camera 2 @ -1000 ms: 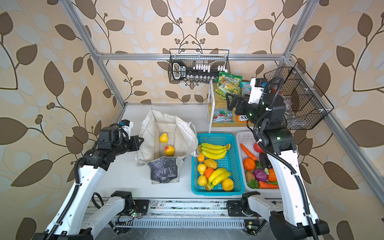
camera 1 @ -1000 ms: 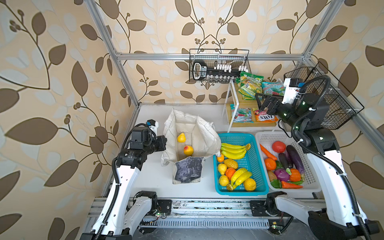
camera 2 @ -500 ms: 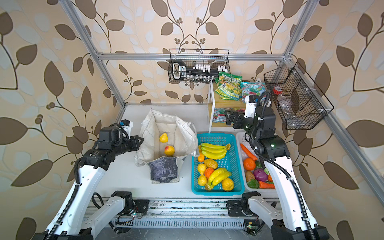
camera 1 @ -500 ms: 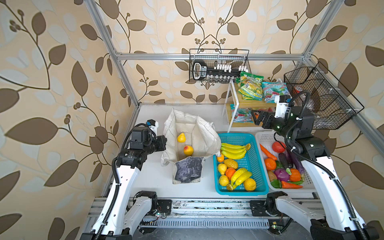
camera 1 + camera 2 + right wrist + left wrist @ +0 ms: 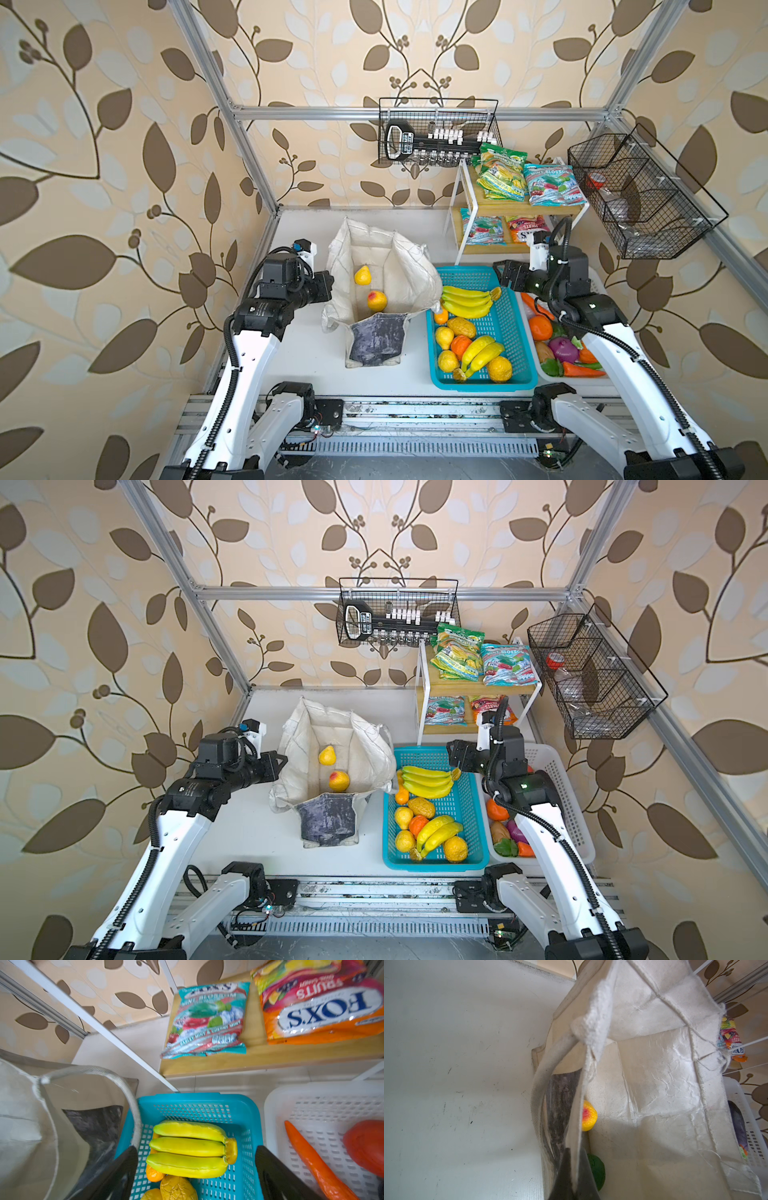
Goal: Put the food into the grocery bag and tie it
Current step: 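Lower the right gripper over the bunch of yellow bananas in the teal basket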
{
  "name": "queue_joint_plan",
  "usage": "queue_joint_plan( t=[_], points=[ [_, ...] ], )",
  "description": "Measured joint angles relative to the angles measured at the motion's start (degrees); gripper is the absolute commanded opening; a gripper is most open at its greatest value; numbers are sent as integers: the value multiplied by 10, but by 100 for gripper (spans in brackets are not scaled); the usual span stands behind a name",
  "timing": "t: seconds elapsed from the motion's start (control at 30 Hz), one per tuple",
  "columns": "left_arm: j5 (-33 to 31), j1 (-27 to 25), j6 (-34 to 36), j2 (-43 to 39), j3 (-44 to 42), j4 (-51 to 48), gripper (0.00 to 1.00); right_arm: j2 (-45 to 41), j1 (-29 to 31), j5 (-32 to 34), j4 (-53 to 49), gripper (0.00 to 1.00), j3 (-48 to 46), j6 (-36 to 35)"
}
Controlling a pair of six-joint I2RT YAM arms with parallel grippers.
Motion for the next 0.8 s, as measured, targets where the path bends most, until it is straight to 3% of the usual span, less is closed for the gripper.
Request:
queue_joint_plan(
  t=[0.27, 0.6, 0.8],
  points=[
    [0, 0, 0, 3, 0, 0, 0, 46, 0, 0, 42, 75, -73, 4],
    [0, 0, 0, 4, 0, 0, 0, 86, 14, 20, 84, 73, -103, 12],
    [0, 0, 0, 4, 0, 0, 0, 116, 30, 39, 104, 67, -116, 18]
  ],
)
